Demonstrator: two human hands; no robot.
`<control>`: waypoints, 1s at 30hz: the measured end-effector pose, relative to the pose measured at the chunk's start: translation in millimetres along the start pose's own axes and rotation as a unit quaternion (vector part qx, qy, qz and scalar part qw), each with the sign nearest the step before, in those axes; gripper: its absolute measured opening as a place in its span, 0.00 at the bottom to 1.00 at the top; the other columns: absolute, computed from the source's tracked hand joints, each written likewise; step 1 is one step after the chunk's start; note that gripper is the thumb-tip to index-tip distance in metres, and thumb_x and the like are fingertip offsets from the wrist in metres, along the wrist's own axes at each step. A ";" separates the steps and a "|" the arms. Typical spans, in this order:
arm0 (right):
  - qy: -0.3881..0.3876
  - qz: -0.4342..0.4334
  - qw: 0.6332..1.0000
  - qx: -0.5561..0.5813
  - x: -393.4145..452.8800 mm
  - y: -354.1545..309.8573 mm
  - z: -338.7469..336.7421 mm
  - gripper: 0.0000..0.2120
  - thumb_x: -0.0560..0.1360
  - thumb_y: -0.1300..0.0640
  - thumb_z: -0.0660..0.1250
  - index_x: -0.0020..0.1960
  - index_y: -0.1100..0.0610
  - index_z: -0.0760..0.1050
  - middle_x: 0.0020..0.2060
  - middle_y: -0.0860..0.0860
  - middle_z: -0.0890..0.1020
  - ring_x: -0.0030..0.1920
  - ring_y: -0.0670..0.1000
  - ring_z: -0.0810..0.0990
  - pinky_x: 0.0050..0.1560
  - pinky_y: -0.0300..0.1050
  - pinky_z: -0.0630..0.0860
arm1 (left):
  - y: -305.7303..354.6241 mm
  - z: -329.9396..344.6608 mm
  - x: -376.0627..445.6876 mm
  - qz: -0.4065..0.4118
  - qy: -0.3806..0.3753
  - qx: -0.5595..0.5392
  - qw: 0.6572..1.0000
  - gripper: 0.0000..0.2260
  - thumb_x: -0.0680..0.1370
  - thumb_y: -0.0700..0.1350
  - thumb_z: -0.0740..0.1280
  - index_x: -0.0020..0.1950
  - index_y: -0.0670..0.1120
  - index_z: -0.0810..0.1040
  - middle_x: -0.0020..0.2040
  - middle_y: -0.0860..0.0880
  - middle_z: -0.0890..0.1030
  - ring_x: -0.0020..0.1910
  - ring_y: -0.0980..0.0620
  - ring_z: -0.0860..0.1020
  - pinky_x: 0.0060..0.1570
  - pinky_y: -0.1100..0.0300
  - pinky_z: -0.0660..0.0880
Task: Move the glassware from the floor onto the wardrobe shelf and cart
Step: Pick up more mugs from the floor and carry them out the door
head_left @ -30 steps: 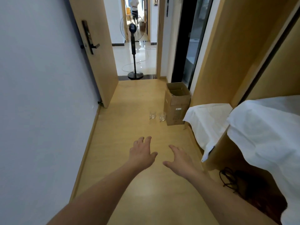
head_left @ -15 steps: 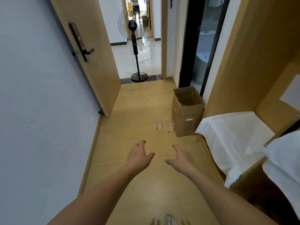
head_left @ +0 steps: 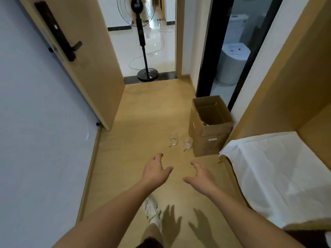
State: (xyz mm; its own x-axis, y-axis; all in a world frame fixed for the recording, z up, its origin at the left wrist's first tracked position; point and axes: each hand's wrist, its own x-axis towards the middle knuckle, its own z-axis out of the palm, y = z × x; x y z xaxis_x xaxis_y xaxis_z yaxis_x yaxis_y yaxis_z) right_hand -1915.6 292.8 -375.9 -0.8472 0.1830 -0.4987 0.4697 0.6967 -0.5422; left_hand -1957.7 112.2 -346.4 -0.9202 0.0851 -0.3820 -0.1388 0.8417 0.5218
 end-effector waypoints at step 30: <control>-0.094 0.334 0.908 0.236 459.8 -13.5 2.8 0.33 0.73 0.48 0.75 0.74 0.56 0.68 0.68 0.58 0.74 0.65 0.58 0.75 0.63 0.50 0.74 | -22.2 24.2 507.2 -0.204 -0.163 0.004 0.965 0.29 0.78 0.57 0.69 0.75 0.48 0.68 0.71 0.42 0.73 0.67 0.42 0.74 0.63 0.50 0.73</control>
State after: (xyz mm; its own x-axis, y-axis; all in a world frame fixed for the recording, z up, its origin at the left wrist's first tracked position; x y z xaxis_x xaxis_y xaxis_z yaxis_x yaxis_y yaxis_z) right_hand -2310.8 365.6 -599.7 -0.2980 0.3025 -0.9054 0.9546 0.0905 -0.2839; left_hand -2412.5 149.5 -570.3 -0.6260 -0.0922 -0.7743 -0.4606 0.8450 0.2717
